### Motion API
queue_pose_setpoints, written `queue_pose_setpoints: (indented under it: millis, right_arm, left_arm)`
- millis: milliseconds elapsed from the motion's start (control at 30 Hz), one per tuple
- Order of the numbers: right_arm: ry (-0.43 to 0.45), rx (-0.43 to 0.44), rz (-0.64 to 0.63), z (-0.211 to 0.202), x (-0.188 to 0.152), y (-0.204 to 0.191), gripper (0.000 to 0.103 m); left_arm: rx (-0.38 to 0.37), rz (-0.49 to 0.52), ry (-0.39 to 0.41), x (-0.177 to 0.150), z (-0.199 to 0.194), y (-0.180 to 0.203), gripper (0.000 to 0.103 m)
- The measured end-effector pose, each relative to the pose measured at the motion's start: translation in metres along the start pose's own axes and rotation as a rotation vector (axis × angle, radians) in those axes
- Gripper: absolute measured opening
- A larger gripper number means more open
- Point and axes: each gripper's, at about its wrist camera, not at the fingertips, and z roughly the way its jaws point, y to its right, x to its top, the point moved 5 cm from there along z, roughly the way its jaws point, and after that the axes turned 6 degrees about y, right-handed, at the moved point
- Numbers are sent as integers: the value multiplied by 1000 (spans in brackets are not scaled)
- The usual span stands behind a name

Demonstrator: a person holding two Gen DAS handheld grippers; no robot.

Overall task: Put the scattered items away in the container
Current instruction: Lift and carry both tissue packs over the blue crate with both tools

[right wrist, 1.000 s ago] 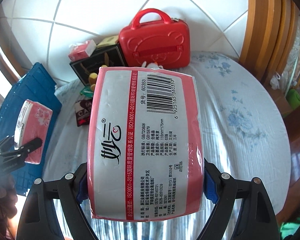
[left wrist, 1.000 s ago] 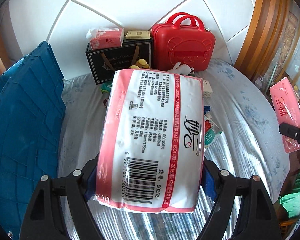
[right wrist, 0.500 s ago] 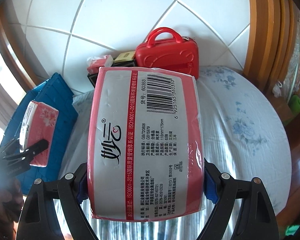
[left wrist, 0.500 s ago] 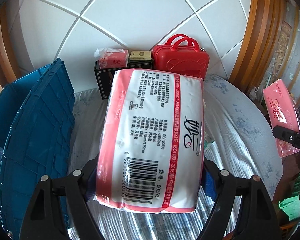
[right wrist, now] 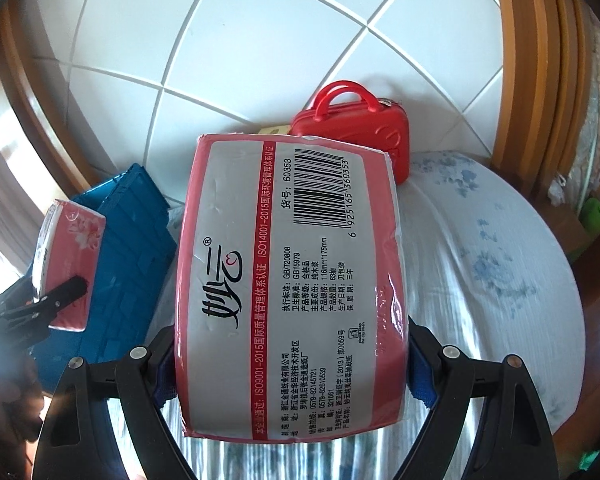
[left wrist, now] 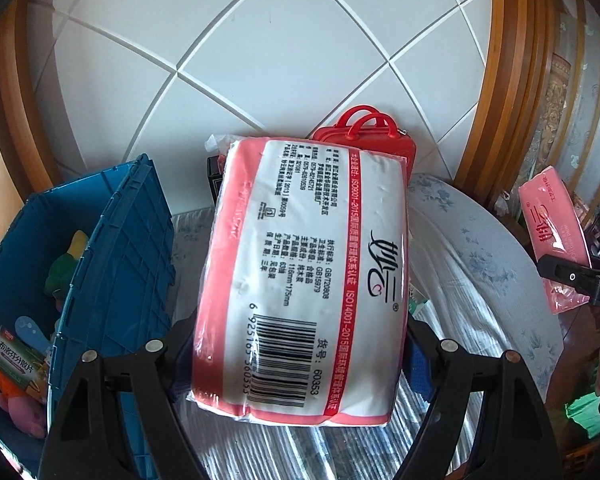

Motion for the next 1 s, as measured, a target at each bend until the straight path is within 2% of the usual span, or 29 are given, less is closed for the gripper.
queue_pose_setpoints:
  millis: [333,1000]
  right_arm:
    - [24,29,-27,-8,6,-35,87]
    - [49,53,-62,-9,9,-86,87]
  left_arm:
    - [-12,-14,46,9,-23,-20,81]
    - [-1,-67,86,11,-47,-77,81]
